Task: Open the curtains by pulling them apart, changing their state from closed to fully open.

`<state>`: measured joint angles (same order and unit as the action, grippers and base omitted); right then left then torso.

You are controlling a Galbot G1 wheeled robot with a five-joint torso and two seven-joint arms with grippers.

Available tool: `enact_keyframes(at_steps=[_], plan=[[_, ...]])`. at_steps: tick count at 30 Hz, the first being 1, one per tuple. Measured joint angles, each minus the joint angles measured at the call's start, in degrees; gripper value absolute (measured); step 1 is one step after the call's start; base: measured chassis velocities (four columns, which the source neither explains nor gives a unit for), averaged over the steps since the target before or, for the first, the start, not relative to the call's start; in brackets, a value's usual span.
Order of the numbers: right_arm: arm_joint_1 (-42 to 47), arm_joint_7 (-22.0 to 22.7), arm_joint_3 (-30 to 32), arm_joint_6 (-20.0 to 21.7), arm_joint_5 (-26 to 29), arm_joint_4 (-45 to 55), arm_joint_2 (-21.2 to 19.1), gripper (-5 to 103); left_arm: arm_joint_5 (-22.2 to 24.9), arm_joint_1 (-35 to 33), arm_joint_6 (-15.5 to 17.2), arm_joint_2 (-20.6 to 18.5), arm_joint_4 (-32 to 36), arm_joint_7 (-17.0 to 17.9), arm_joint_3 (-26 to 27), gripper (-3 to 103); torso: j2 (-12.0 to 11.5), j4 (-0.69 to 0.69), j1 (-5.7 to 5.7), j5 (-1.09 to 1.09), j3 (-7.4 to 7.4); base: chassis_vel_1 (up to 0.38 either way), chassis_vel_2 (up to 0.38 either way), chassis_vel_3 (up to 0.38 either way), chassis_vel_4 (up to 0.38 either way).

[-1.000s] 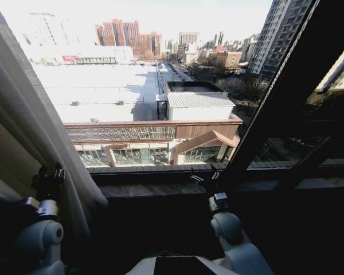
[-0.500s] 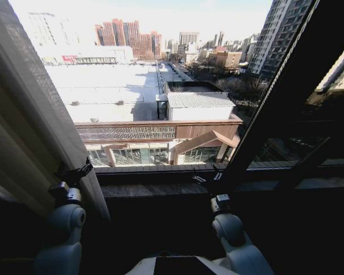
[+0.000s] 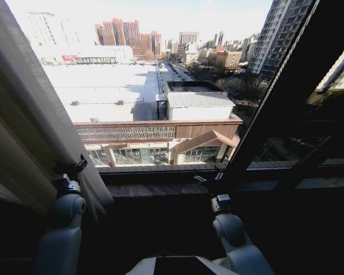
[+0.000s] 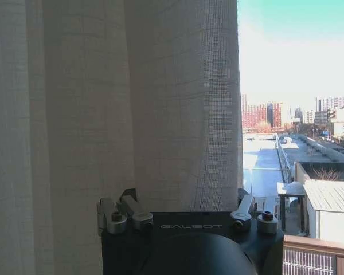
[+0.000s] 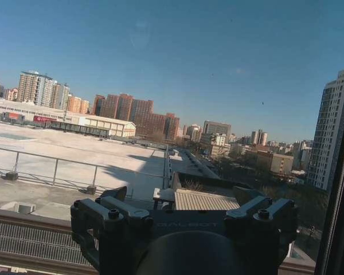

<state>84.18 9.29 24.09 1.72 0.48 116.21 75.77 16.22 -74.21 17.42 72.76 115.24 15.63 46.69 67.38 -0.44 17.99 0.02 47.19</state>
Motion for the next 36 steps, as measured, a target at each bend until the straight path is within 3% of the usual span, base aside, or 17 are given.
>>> enact_keyframes(at_steps=[7,8,11,14,17,19,21,25,36], plan=[[0.0,0.0,-0.3,0.0,-0.2,0.0,0.2,100,0.0,-0.4,-0.3,0.2,0.1,-0.4,1.5,52,0.0,0.00,0.01,-0.01,0.00,0.000,0.000,0.000,0.000],[0.0,0.0,-0.3,0.0,-0.2,0.0,0.2,100,0.0,-0.4,-0.3,0.2,0.1,-0.4,1.5,52,0.0,0.00,0.01,-0.01,0.00,0.000,0.000,0.000,0.000],[0.1,0.0,-0.3,0.0,-0.4,0.0,0.1,100,0.2,-0.3,-0.4,0.1,0.1,-0.4,2.1,35,0.0,0.00,0.00,-0.01,0.00,0.000,0.000,0.000,0.000],[0.1,0.0,-0.4,0.0,-0.4,-0.1,0.1,100,0.2,-0.2,-0.4,0.1,0.1,-0.3,2.3,30,0.0,0.00,0.00,-0.01,0.00,0.000,0.000,0.000,0.000],[0.1,0.0,-0.4,0.0,-0.6,-0.1,0.1,100,0.3,-0.1,-0.4,0.1,0.1,-0.1,2.4,14,0.0,0.00,0.00,0.00,0.00,0.000,0.000,0.000,0.000],[0.2,0.0,-0.4,0.0,-0.6,-0.1,0.2,100,0.3,-0.1,-0.4,0.1,0.1,-0.1,2.4,14,0.0,0.00,0.00,-0.01,0.00,0.000,0.000,0.000,0.000],[0.2,0.0,-0.4,0.0,-0.7,0.0,0.2,100,0.5,-0.1,-0.4,0.1,0.2,-0.1,2.5,3,0.0,0.00,0.00,-0.01,0.00,0.000,0.000,0.000,0.000],[0.3,0.0,-0.3,0.0,-0.7,0.0,0.2,100,0.8,0.1,-0.3,0.0,0.2,0.0,2.7,0,0.0,0.00,0.00,-0.01,0.00,0.000,0.000,0.000,0.000],[0.3,0.0,-0.5,0.0,-0.9,0.1,0.1,100,5.2,3.4,2.3,-1.4,-1.4,6.0,7.4,0,0.0,0.00,0.00,-0.01,0.00,0.000,0.000,0.000,0.000]])
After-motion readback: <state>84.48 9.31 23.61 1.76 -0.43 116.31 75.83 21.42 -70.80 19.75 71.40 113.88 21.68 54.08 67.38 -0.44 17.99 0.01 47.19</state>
